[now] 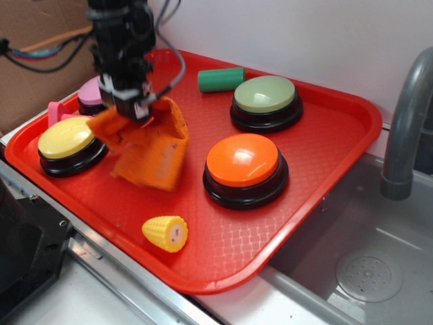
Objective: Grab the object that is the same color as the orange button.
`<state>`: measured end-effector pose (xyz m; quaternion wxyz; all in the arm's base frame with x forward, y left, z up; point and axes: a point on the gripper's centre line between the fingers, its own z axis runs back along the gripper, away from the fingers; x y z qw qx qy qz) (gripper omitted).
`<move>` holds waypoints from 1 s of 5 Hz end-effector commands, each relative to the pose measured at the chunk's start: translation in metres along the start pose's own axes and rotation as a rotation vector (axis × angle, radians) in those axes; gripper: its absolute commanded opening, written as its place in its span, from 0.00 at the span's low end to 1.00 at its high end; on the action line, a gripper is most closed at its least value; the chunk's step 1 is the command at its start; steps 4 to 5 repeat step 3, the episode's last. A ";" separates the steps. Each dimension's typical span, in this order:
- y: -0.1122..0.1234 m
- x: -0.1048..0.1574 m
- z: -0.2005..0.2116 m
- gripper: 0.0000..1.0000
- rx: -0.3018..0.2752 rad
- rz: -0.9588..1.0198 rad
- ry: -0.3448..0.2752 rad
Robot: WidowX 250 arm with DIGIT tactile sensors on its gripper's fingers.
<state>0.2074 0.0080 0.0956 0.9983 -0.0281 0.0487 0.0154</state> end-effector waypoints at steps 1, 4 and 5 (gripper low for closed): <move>-0.012 0.010 0.101 0.00 0.069 0.003 -0.192; -0.007 0.004 0.096 0.00 0.059 -0.004 -0.084; -0.007 0.004 0.096 0.00 0.059 -0.004 -0.084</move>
